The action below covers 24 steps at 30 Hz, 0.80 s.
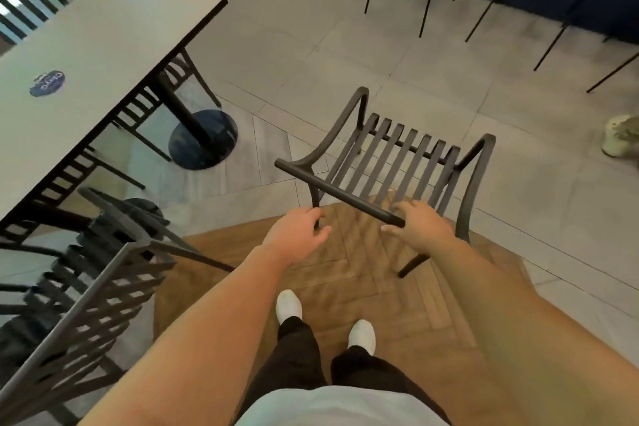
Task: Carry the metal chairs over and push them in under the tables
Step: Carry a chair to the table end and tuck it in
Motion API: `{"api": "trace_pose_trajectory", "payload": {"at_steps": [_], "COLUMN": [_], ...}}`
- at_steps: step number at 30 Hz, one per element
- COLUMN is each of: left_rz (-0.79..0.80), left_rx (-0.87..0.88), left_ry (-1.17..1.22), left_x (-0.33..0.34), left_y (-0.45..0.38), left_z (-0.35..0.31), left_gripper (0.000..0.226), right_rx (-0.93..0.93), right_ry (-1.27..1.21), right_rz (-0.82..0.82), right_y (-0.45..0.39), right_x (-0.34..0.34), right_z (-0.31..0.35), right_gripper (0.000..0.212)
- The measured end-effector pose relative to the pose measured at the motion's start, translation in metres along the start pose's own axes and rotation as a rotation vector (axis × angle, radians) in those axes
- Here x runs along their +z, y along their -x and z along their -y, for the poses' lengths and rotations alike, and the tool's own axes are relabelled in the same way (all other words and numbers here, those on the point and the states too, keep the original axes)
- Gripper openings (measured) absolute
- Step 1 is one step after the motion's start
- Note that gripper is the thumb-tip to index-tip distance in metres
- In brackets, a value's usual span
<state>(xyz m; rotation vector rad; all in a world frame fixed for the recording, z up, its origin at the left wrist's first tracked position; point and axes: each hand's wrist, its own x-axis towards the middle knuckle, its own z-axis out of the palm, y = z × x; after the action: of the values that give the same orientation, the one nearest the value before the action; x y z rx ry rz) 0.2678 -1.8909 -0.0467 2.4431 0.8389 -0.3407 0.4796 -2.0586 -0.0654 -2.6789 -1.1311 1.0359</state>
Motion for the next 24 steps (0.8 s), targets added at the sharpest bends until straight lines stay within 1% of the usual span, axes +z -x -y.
{"api": "trace_pose_trajectory", "payload": {"at_steps": [2, 3, 7, 10, 12, 14, 16, 19, 22, 24], "left_rz": [0.028, 0.037, 0.072, 0.205, 0.296, 0.353, 0.382, 0.419, 0.465, 0.464], "left_rx": [0.022, 0.045, 0.154, 0.175, 0.186, 0.203, 0.209, 0.206, 0.193, 0.184], "left_ry": [-0.031, -0.057, -0.199, -0.291, -0.367, -0.439, -0.477, -0.504, -0.51, -0.529], "left_x": [-0.001, -0.003, -0.01, -0.011, -0.009, -0.008, -0.01, -0.012, -0.011, -0.009], "left_y": [-0.022, -0.033, -0.077, -0.109, -0.13, -0.148, -0.162, -0.178, -0.187, -0.19], "left_z": [-0.009, -0.012, -0.021, -0.018, -0.01, -0.003, 0.003, 0.013, 0.019, 0.02], "left_gripper": [0.047, 0.048, 0.06, 0.074, 0.078, 0.075, 0.066, 0.052, 0.042, 0.037], "right_rx": [0.054, 0.074, 0.134, 0.182, 0.217, 0.236, 0.261, 0.312, 0.324, 0.314], "right_ry": [-0.004, -0.017, -0.063, -0.054, -0.059, -0.044, -0.009, 0.07, 0.127, 0.123], "right_rz": [0.111, 0.138, 0.149, 0.129, 0.13, 0.128, 0.128, 0.14, 0.158, 0.159], "right_y": [-0.002, -0.003, -0.008, -0.02, -0.03, -0.039, -0.048, -0.056, -0.054, -0.055], "right_x": [0.003, 0.006, 0.022, 0.031, 0.033, 0.033, 0.036, 0.038, 0.04, 0.04], "right_z": [-0.018, -0.025, -0.046, -0.054, -0.052, -0.043, -0.036, -0.03, -0.03, -0.031], "right_gripper": [0.074, 0.072, 0.051, 0.029, 0.019, 0.014, 0.008, 0.021, 0.025, 0.028]}}
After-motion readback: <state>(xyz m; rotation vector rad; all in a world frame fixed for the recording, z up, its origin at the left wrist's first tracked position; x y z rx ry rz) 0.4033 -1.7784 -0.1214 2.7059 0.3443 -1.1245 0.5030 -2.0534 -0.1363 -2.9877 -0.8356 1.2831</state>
